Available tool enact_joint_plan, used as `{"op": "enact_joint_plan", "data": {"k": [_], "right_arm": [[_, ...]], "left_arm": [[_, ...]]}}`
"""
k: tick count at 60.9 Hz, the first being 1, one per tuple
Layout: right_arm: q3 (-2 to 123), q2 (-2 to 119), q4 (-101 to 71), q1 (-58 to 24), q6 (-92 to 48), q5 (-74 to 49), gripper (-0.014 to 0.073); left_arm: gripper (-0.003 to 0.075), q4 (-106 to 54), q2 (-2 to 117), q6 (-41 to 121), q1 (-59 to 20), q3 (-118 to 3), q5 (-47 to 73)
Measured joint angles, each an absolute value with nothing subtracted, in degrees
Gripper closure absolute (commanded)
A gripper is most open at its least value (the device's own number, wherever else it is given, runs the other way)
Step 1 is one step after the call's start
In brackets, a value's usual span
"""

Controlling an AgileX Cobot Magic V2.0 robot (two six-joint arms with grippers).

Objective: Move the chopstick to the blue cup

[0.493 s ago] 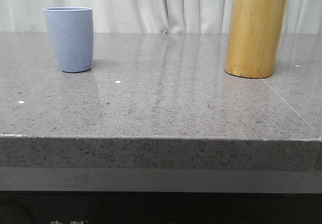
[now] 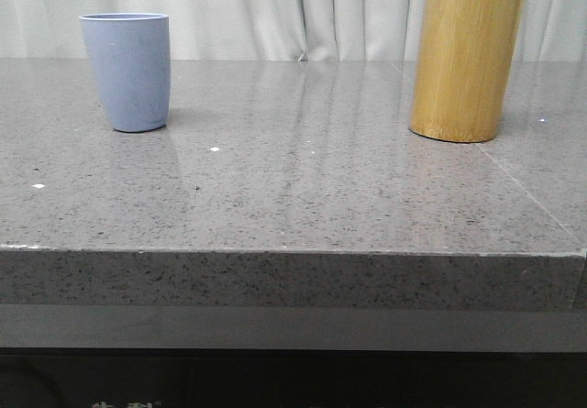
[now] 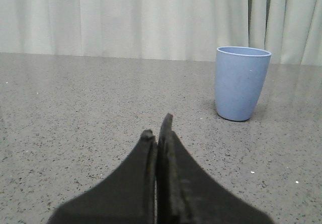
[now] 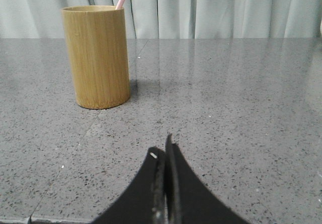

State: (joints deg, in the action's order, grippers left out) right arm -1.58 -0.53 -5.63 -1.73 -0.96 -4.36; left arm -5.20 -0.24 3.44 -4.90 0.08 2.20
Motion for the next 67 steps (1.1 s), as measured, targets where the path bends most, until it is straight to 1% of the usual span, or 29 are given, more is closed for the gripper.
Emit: {"op": "enact_joint_plan", "data": {"k": [30,38,51,58,67], "right_arm": [[-1.6,-0.5,-5.6,-1.7,-1.0,-4.6,0.0662],[2.6,-0.5,-5.6,-1.7,-1.0,-7.2,0.0662],[15.7,-0.5,-4.2,-1.7,-1.0,-13.2,0.0662],[23.1,1.2,-3.5,-1.7,-1.0,-17.1,0.0662],[31.2,8.2,-3.5,-1.7,-1.0,-23.3,0.0662]], "left_arm": [[0.0739,-6.1,-0.2,3.4,-4.9,0.0,2.1],[0.0739,-7.7,-0.2,3.4,-4.9,-2.4,3.1],[0.0739,-8.6,0.1,3.4,-4.9,-14.2,8.3],[0.0739,-8.6,4.3,3.4,-4.9,-22.9,13.4],[0.0739,-8.6,11.7,3.4,-4.9,-32.3,20.6]]}}
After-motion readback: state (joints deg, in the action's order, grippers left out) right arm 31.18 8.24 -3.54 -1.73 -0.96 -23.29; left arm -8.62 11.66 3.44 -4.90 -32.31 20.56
